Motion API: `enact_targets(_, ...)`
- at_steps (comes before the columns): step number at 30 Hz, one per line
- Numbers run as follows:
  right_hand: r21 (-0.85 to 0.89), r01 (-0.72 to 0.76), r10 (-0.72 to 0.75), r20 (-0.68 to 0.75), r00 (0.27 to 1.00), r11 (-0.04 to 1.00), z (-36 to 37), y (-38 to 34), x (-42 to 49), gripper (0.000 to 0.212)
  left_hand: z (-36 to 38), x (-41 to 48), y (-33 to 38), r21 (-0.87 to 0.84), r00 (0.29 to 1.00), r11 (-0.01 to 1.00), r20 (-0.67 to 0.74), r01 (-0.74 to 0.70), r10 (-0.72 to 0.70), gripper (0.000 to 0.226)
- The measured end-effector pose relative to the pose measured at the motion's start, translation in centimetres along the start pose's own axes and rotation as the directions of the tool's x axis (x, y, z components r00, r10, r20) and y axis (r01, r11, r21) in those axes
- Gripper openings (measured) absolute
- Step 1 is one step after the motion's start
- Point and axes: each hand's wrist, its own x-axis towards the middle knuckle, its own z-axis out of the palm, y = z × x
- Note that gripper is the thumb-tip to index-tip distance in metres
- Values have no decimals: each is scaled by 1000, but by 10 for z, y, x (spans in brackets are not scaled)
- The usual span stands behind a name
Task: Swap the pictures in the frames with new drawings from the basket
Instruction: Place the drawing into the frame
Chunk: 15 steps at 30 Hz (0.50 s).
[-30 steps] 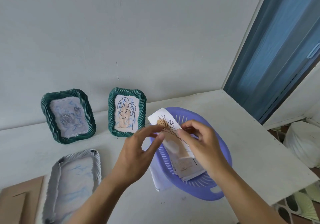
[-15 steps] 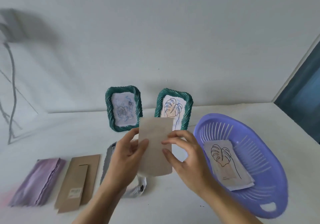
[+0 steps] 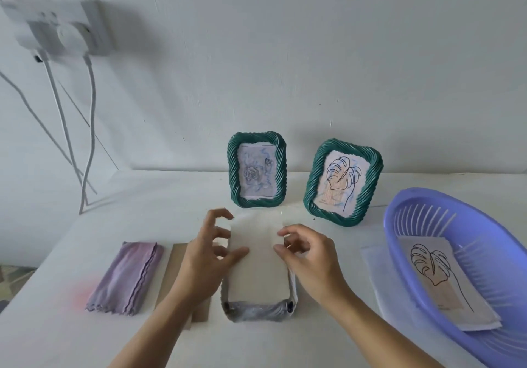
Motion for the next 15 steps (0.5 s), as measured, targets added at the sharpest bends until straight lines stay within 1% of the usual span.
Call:
enact_targets(2, -121, 13, -13, -1, 1000, 993, 5, 7, 3, 18, -2, 9, -9, 122, 998, 992, 51, -39, 33, 33)
enact_targets(3, -195, 24, -23, 8, 1000, 980, 8, 12, 5, 17, -2, 13, -14, 174, 995, 982, 81, -68, 54, 29)
enact_targets(5, -328, 48, -42, 27, 999, 943, 11, 22, 9, 20, -2, 18, -23, 249, 985, 961, 150, -121, 85, 31)
enact_targets(9, -480, 78, -51, 69, 996, 874, 16, 36, 10, 26, 3, 21, -39, 330, 957, 919, 260, -217, 133, 41)
enact_targets(12, -549, 114, -71, 99, 993, 828, 21, 43, 7, 27, 5, 19, -51, 398, 946, 876, 276, -274, 171, 43)
enact_targets(15, -568, 139, -109, 86, 990, 811, 23, 49, 6, 27, 6, 16, -59, 526, 941, 787, 267, -322, 207, 45)
